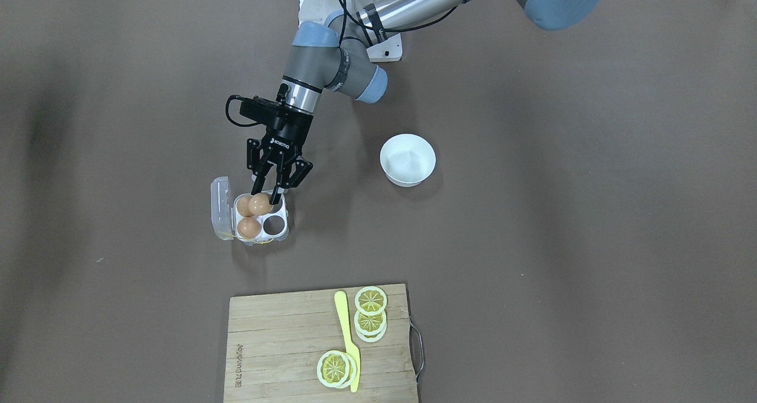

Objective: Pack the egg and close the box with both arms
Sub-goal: 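Lower the egg into the empty cup nearest the robot and release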

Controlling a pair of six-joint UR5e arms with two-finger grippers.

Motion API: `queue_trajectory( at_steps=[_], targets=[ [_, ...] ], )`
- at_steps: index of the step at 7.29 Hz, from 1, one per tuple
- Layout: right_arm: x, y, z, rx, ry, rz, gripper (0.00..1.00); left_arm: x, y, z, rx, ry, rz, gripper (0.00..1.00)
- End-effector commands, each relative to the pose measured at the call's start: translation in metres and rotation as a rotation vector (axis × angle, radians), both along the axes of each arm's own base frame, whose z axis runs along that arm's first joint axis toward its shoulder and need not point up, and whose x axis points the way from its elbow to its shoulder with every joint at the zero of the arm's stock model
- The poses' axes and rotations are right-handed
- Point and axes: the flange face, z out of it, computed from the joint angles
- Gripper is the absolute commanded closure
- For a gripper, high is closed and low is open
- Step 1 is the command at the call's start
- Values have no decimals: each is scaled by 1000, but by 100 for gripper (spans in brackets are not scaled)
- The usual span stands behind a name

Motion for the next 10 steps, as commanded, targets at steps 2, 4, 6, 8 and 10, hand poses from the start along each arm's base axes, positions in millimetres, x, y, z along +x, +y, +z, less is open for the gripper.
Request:
queue_trajectory(
  at_steps=[2, 4, 6, 8, 10],
  targets=[
    [0, 0, -2, 2, -1, 1, 0, -4, 1, 19, 5, 14, 3, 100],
    [0, 0, -5, 7, -3, 2, 0, -8, 3, 12, 11, 30, 17, 100],
    [0, 0, -5, 7, -2, 2, 0, -9, 5, 8, 15, 37, 22, 100],
    [0, 0, -4, 6, -1, 2, 0, -11, 7, 13, 14, 35, 25, 52],
    [0, 1, -8, 6, -10, 5, 0, -14, 8, 3, 19, 52, 42, 2]
  ],
)
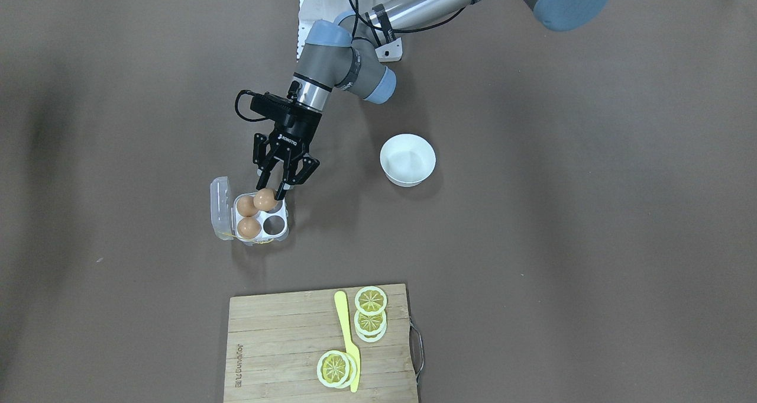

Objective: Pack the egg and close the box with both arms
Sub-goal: 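Lower the egg into the empty cup nearest the robot and release, then raise the left gripper away while the right arm moves in from the side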

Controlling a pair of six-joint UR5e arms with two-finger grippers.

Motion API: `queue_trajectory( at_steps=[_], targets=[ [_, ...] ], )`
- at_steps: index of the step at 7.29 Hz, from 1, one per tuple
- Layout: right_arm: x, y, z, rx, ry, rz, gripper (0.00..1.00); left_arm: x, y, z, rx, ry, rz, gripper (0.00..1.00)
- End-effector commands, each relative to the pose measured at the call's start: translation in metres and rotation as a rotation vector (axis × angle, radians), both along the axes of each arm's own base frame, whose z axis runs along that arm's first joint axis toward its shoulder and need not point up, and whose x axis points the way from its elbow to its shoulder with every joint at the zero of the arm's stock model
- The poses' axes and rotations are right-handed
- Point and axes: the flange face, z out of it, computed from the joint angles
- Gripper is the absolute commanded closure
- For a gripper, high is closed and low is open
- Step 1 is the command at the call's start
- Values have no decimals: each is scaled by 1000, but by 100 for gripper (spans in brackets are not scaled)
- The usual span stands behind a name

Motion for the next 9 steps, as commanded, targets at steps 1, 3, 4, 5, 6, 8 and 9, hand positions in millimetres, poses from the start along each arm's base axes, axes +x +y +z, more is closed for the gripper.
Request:
queue_trajectory(
  at_steps=[1, 3, 4, 5, 6, 8, 9],
  targets=[
    [0, 0, -2, -3, -5, 5, 0, -2, 1, -5, 3, 10, 7, 2],
    [0, 0, -2, -8, -4, 9, 0, -18, -1, -27, 16, 57, 3, 3],
    [0, 0, -2, -17, -2, 15, 0, -56, -33, -51, 41, 61, 20, 5],
    [-2, -9, -9, -32, 4, 39, 0, -106, -96, -50, -13, 3, 62, 5],
    [-3, -19, -15, -58, 11, 70, 0, -188, -157, -11, -161, 39, 163, 5],
    [-12, -47, -52, -54, 37, 132, 0, -375, -236, 44, -530, -47, 315, 5],
    [-34, -58, -73, -35, 60, 131, 0, -439, -245, 65, -680, -54, 311, 5]
  ],
)
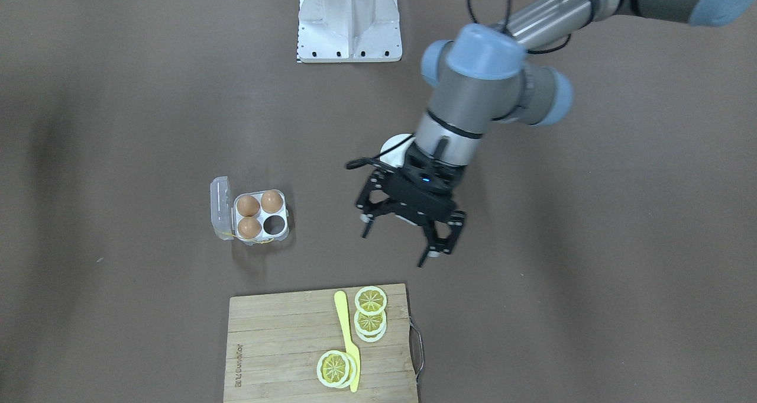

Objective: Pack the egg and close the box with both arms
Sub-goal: 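Raise the left gripper away while the right arm moves in from the side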

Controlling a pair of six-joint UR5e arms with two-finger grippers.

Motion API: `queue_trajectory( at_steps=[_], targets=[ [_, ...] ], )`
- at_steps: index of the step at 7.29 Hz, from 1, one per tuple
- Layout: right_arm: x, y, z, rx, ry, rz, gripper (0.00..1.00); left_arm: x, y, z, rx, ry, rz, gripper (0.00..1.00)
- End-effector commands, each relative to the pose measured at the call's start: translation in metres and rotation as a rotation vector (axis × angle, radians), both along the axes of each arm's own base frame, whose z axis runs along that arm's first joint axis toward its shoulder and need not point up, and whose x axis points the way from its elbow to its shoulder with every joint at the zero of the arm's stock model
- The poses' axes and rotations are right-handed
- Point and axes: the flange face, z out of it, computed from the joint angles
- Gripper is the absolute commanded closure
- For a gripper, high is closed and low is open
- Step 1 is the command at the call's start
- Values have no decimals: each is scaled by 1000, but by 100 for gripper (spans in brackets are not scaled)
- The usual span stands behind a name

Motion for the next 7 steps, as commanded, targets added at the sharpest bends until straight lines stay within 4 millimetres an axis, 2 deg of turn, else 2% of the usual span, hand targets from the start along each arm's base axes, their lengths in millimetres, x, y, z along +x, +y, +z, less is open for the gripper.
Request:
queue_trajectory(
  at_steps=[1, 2, 3, 4, 5, 6, 7],
  targets=[
    [-54, -23, -47, 35, 52, -3, 0, -127, 7, 63, -281, -34, 26, 5],
    [-102, -29, -82, 33, 72, 13, 0, -155, 38, 117, -362, -73, 9, 6],
    [-143, -24, -109, 25, 85, 31, 1, -170, 48, 145, -441, -119, -9, 6],
    [-172, -14, -113, 31, 102, 8, 3, -191, 42, 163, -468, -196, 9, 6],
    [-189, -6, -111, 31, 106, -20, 28, -230, 34, 178, -464, -275, 36, 6],
    [-211, 3, -111, 15, 107, -40, 99, -267, 26, 187, -450, -316, 47, 6],
    [-232, 11, -106, 5, 113, -72, 100, -296, 20, 200, -439, -342, 60, 6]
  ],
)
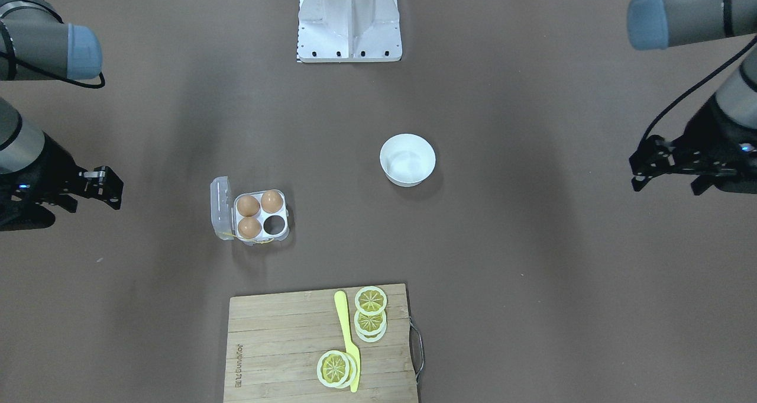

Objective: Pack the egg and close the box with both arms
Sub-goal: 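Push the clear lid down over the eggs with the right gripper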

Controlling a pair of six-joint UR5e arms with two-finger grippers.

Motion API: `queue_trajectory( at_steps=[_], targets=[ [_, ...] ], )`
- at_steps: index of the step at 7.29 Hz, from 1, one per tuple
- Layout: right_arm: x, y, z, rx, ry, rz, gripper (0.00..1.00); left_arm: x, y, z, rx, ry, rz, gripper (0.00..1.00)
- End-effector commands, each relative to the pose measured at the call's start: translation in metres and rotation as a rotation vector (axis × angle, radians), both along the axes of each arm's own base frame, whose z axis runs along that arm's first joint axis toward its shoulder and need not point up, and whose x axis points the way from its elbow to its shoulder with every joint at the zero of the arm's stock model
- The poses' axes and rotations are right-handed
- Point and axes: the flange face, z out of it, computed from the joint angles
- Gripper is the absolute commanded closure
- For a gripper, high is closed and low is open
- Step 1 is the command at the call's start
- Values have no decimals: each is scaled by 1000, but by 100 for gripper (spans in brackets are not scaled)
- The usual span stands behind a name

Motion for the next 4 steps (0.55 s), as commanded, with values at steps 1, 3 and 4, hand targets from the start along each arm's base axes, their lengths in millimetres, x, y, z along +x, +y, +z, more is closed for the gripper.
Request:
queue_trajectory(
  at_steps=[1, 3, 4],
  targets=[
    [-38, 14, -3, -10, 1, -48, 100, -68, -15, 32, -2, -56, 32, 6],
    [-62, 13, -41, -29, -38, -20, 100, -109, -12, 68, -26, 4, 52, 6],
    [-91, 24, -58, -62, -44, -4, 100, -119, -9, 73, -19, -1, 58, 3]
  ],
)
